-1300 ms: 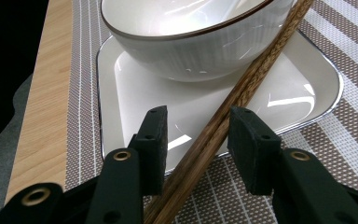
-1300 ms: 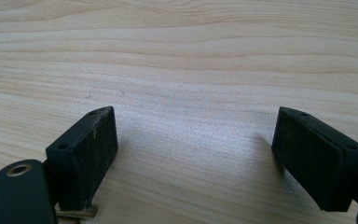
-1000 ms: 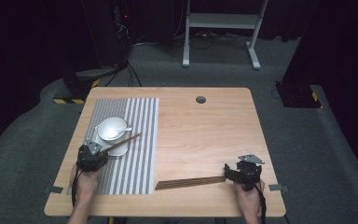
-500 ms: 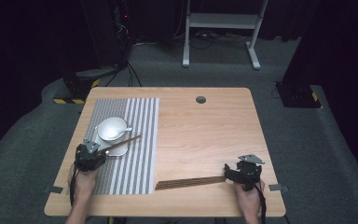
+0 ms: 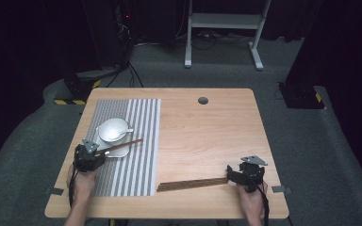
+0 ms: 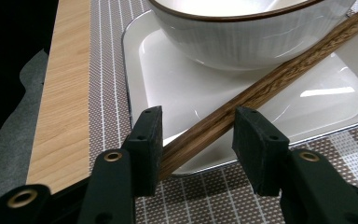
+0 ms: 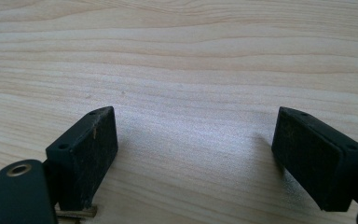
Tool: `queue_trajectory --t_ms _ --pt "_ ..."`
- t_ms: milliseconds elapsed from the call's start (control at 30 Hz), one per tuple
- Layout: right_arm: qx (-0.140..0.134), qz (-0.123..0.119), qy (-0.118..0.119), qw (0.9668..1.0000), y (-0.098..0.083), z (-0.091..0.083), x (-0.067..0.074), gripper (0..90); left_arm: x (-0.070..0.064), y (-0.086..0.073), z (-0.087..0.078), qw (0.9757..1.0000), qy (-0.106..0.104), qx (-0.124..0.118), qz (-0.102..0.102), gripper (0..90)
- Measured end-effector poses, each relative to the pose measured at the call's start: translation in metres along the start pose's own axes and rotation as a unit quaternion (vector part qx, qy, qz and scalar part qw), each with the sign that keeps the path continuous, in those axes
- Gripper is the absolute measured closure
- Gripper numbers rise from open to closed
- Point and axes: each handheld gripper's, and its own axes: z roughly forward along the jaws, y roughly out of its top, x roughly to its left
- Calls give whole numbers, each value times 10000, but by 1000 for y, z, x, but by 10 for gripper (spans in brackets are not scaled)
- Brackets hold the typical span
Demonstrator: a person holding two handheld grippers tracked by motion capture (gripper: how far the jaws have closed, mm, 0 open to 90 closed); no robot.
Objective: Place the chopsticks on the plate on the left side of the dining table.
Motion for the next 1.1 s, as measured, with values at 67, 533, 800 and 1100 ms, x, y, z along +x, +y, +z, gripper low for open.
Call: queue_trajectory --t_ms 67,533,800,1100 --pt "0 -1 -1 10000 0 0 0 137 1 0 0 10000 11 -4 -19 528" --pt "-1 -1 2 10000 0 0 0 138 7 2 3 9998 11 -35 -180 513" --pt "-1 -3 2 10000 0 0 0 138 12 3 6 9996 36 -16 -280 514" --pt "-2 -3 2 10000 0 0 0 138 15 3 8 9993 27 -47 -359 512"
